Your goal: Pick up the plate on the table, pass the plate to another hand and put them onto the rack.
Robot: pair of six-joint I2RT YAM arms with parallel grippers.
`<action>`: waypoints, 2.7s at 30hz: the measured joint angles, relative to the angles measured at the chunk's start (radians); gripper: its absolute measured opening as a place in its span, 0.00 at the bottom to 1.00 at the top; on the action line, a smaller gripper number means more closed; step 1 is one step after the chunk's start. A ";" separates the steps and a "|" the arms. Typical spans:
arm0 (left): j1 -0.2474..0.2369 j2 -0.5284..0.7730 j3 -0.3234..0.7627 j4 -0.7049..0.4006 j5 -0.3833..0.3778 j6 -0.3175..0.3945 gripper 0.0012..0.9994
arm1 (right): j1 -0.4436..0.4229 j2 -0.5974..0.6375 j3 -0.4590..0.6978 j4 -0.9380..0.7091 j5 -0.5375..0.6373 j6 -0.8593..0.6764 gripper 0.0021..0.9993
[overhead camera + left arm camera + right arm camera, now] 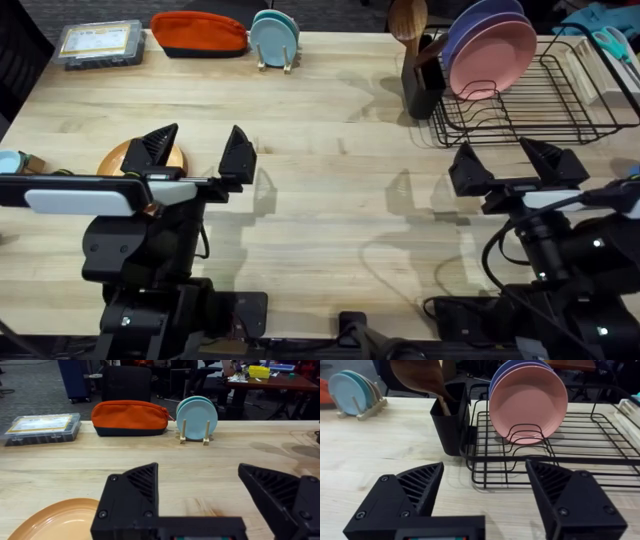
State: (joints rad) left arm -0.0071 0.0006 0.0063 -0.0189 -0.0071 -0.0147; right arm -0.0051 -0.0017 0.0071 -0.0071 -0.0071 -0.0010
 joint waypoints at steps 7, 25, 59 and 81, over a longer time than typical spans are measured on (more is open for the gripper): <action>0.000 0.000 0.000 -0.003 0.000 0.000 0.99 | 0.000 0.000 0.003 -0.022 0.004 0.000 1.00; 0.000 0.152 0.392 -0.460 -0.062 -0.068 0.99 | -0.001 0.138 0.375 -0.491 0.045 0.023 1.00; 0.001 0.955 1.261 -0.947 -0.163 -0.032 0.99 | -0.001 0.855 1.187 -0.969 0.045 0.023 1.00; 0.691 1.207 1.261 -1.026 -0.160 -0.175 0.99 | -0.001 0.910 1.188 -0.974 0.045 0.023 1.00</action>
State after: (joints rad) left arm 0.6836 1.2078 1.2675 -1.0447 -0.1673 -0.1899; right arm -0.0059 0.9081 1.1954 -0.9806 0.0376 0.0223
